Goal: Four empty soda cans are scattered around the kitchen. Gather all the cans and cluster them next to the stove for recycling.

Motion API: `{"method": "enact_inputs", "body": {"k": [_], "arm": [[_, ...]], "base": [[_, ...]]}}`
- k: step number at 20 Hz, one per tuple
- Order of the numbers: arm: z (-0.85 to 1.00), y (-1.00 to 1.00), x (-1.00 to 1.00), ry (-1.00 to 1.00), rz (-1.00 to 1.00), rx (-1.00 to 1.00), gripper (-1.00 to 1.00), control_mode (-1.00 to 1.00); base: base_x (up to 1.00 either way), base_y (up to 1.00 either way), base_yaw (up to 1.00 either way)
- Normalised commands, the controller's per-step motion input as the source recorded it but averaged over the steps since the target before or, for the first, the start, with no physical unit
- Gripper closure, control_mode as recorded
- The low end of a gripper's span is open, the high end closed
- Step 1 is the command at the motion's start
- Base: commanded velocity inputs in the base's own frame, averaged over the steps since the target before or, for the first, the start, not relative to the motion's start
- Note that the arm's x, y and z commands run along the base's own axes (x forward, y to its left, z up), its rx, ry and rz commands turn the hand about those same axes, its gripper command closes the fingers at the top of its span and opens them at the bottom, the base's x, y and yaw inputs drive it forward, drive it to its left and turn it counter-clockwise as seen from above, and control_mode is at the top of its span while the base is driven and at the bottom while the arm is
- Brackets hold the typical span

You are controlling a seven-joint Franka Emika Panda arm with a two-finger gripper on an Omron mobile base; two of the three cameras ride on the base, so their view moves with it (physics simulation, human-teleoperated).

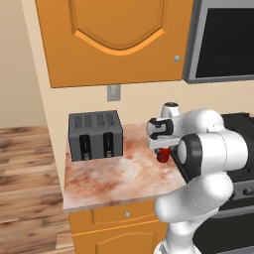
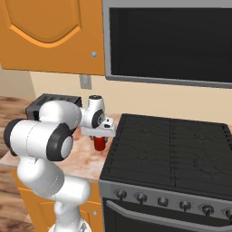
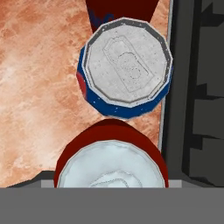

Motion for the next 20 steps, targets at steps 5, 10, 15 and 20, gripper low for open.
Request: {"method": "enact_inputs", "body": {"k": [5, 10, 15, 20], "arm": [[-0.15, 0.0, 0.0, 0.0, 0.0, 0.0, -1.0, -1.0], [-0.01, 0.0, 0.0, 0.0, 0.0, 0.0, -1.0, -1.0], [0.07, 0.0, 0.0, 0.0, 0.0, 0.0, -1.0, -1.0], [0.37, 0.0, -0.01, 0.0, 0.0, 0.0, -1.0, -1.0]], "base": [[0.0, 0.0, 0.0], [0.0, 0.0, 0.0], [0.0, 0.0, 0.0], [0.0, 0.0, 0.0]]}}
